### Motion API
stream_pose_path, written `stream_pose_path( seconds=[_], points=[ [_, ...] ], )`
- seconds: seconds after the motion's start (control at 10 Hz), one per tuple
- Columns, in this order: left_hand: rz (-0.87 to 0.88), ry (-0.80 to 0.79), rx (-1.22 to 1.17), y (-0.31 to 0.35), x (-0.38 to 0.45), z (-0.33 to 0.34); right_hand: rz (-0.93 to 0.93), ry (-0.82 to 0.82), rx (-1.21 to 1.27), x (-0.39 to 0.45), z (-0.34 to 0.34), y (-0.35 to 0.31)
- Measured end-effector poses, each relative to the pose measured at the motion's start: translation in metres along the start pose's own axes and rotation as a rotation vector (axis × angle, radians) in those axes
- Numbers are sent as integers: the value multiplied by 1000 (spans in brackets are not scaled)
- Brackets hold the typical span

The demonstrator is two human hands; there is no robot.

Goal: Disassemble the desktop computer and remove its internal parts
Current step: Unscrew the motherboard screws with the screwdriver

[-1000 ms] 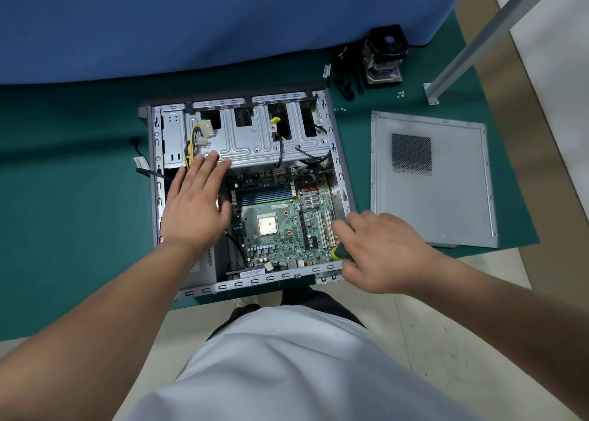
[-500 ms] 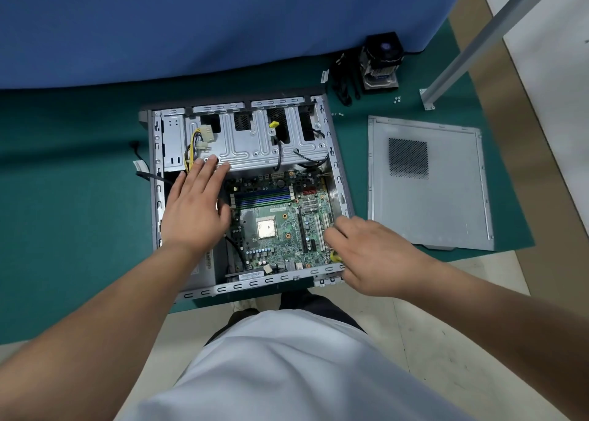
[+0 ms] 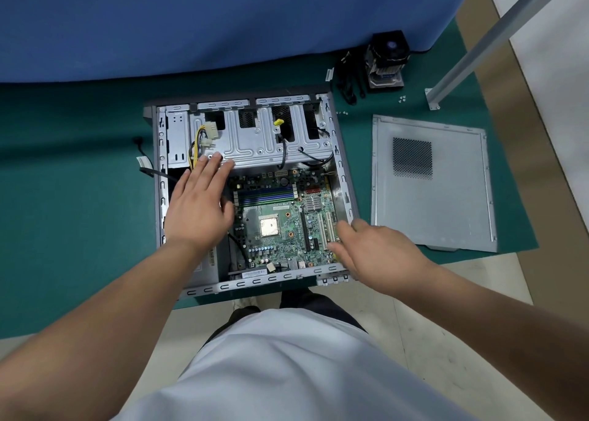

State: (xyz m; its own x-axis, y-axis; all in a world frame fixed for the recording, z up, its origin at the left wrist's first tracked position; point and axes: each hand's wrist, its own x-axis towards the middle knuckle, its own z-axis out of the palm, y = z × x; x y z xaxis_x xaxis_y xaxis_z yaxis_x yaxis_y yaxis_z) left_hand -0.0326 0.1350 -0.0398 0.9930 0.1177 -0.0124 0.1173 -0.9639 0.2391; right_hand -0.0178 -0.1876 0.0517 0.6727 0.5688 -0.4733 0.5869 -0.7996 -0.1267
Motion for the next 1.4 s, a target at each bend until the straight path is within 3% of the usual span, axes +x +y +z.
stream_pose_path(
  seconds=[0.1,0.3,0.4,0.6,0.7,0.9,1.0,1.2,1.4],
  points=[
    [1,-1,-2,0,0,0,-122,-36,61,0,0,1],
    [-2,-4,-12,0,0,-1,-9,12,67,0,1,0],
    [0,-7,-11,0,0,-1,-117,-24,46,-1,1,3],
    [-3,-12,-19,1,0,-1,-48,40,32,-3,0,1],
    [-4,-10,-20,0,0,-2,-129,3,18,-4,0,2],
    [-1,-11,-21,0,0,-1,-2,39,67,-3,3,2],
    [-2,-6,-13,-3,0,2,-112,-16,91,-4,5,5],
    [2,2,-9,-3,1,2,-2,44,81,-1,7,3],
    [-3,1,-15,-4,1,4,-59,21,33,-2,6,0]
  ],
)
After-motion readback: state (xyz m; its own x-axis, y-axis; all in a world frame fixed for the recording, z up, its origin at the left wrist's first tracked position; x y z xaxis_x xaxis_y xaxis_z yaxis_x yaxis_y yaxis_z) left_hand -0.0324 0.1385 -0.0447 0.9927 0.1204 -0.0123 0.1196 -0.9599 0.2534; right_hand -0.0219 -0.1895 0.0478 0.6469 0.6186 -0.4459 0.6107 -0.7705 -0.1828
